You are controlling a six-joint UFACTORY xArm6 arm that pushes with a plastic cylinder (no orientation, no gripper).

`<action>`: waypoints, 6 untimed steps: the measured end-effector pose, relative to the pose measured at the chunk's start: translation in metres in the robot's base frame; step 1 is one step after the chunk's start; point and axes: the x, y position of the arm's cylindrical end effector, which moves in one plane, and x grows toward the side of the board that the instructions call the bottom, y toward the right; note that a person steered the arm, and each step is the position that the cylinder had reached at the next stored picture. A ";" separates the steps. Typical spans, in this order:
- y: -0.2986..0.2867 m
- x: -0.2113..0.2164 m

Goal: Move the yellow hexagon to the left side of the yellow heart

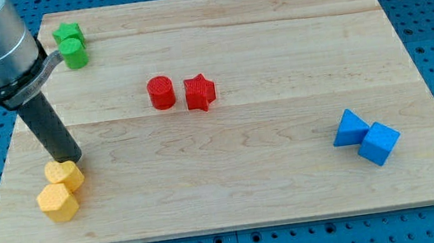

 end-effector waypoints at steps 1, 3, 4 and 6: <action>0.000 -0.015; -0.078 0.041; -0.050 0.106; -0.003 0.086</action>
